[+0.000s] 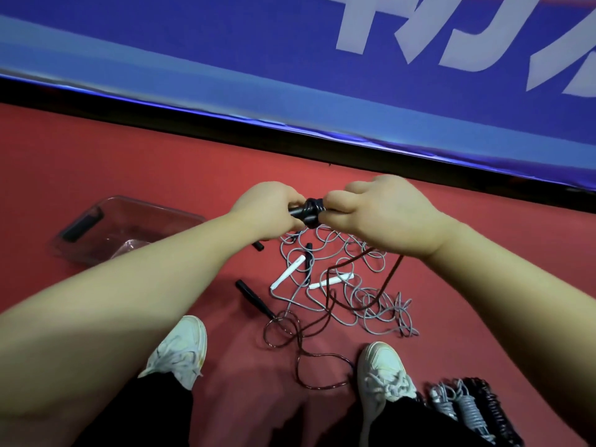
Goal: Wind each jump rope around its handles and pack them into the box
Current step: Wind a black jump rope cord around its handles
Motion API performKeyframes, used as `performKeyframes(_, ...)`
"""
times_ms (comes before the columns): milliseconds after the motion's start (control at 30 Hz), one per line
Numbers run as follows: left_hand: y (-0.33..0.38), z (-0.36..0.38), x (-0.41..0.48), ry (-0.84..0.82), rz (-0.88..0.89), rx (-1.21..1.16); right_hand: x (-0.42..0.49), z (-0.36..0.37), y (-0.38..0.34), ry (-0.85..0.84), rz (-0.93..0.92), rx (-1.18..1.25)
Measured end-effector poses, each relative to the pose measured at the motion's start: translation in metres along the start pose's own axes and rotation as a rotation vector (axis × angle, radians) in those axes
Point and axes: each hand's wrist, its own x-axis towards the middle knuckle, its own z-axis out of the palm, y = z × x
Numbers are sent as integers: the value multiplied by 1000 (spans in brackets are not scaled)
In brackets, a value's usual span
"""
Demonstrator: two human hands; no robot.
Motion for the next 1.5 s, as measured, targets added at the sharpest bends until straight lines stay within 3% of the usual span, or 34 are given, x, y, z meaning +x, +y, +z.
performKeyframes(200, 10, -1, -2, -80, 107, 78, 12, -9, 28, -177, 8, -20)
performKeyframes(300, 14, -3, -5, -219, 236, 119, 11, -9, 36, -492, 59, -72)
performKeyframes(433, 19, -6, -13, -387, 374, 79, 15, 0, 28, -855, 140, 241)
performKeyframes(533, 13, -9, -16, -445, 344, -106, 13, 12, 27, -938, 202, 518)
performKeyframes(700, 19, -21, -25, -505, 308, -577, 2, 22, 26, -793, 372, 827)
performKeyframes(800, 27, -33, -29, -423, 305, -747, -10, 21, 25, -600, 475, 1225)
performKeyframes(900, 27, -40, -26, -272, 208, -944, -21, 29, 16, -526, 679, 1504)
performKeyframes(1033, 28, -32, -17, -147, -19, -1139, -21, 46, -4, -531, 691, 1493)
performKeyframes(1200, 17, -30, -6, -72, -131, -1196, -12, 65, -29, -332, 794, 1603)
performKeyframes(1400, -3, -21, -4, 21, -331, -1174, -23, 81, -27, -238, 879, 1296)
performKeyframes(1500, -5, -24, -3, 58, -354, -1245, -22, 82, -30, -85, 921, 1441)
